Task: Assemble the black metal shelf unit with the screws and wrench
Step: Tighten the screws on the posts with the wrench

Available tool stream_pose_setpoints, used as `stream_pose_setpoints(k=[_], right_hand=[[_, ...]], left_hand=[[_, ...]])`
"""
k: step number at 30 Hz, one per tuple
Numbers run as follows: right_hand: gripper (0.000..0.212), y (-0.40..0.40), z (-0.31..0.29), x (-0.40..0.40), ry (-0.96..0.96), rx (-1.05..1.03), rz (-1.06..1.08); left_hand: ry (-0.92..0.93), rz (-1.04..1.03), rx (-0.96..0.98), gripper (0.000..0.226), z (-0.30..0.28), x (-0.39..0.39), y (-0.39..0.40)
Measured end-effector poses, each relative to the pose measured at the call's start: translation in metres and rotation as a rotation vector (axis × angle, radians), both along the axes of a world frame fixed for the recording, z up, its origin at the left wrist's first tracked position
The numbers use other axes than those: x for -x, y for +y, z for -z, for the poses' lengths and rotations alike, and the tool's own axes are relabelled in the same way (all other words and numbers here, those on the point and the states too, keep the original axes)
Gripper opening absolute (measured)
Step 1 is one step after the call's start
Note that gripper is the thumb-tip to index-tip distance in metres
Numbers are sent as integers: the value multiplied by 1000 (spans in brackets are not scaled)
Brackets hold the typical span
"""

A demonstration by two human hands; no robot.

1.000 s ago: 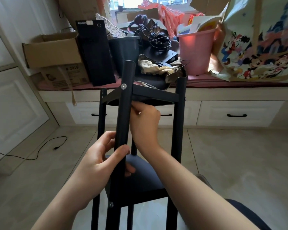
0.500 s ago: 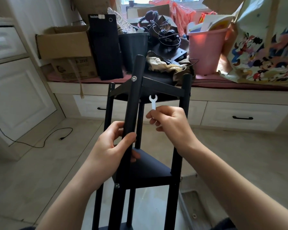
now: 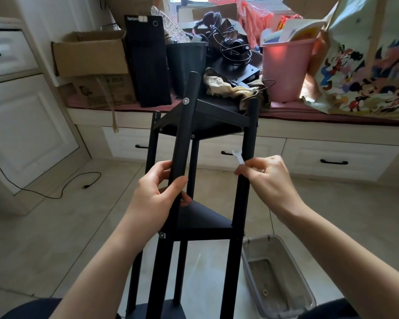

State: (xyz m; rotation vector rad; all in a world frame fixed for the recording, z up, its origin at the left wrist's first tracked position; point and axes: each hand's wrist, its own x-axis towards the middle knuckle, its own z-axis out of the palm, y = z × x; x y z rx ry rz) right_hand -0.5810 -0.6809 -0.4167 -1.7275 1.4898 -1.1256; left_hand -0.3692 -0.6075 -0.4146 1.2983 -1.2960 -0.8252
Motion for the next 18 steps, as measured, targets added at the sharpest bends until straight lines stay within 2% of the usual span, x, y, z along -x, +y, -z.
stream_pose_setpoints(k=[4, 6, 13, 16, 18], right_hand=[[21, 0, 6, -8, -379, -250, -127], [23, 0, 11, -13, -492, -292, -162], [16, -9, 21, -24, -642, -332, -244], [11, -13, 24, -26, -701, -338, -244], [11, -14, 26, -28, -729, -334, -250]], left_hand=[[35, -26, 10, 33, 4, -1, -2], [45, -59, 12, 35, 8, -1, -2], [-192, -184, 23, 64, 45, -9, 24], [-203, -195, -10, 70, 61, -7, 39], [-171, -252, -36, 63, 70, -4, 49]])
